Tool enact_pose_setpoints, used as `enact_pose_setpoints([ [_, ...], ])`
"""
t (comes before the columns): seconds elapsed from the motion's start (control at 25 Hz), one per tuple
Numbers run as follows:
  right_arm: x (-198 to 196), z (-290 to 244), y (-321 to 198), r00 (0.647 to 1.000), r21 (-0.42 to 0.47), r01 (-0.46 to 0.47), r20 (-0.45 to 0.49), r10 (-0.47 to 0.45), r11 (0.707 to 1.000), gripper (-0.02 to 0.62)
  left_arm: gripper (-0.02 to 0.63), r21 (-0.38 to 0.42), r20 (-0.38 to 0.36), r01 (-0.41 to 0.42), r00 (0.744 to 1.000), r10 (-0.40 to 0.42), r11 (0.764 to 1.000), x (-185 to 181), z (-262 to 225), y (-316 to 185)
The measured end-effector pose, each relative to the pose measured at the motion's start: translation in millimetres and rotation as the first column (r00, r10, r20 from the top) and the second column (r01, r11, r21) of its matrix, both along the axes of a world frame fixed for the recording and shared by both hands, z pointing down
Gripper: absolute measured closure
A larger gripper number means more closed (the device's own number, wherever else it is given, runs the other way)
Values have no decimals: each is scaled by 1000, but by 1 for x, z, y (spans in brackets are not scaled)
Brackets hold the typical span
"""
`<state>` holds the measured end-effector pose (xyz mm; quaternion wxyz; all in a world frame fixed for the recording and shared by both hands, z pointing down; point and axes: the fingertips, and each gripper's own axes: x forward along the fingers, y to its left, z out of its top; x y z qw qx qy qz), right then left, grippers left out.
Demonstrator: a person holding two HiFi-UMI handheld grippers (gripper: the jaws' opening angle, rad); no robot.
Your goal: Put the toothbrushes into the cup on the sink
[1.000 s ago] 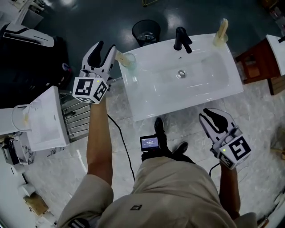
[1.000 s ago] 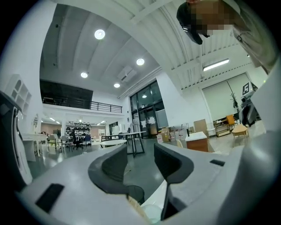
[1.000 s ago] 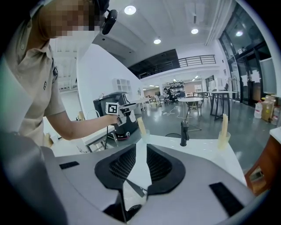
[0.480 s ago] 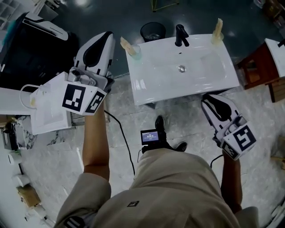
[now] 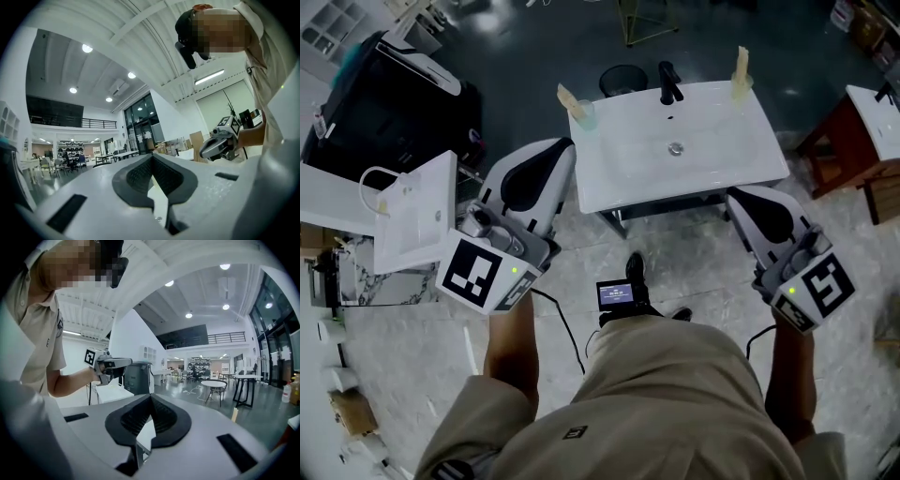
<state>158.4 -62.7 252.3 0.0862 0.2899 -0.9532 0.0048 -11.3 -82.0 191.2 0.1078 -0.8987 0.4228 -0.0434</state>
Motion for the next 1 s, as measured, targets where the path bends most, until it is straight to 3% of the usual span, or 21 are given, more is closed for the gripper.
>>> enact_pose_setpoints([
  [0.2,12,-13,27,1000,21,10,-4,-10,1000,592,601,-4,3,-6,1000,6,1000,23,3,39],
  [0.48,29,-20,47,1000,29,8,-9,-8,1000,592,601,-12,-7,-33,999,33,999,47,6,57],
  [1.0,37,-25,69,1000,34,15,-16,-15,999,592,601,-18,-5,-31,1000,31,999,56,7,75],
])
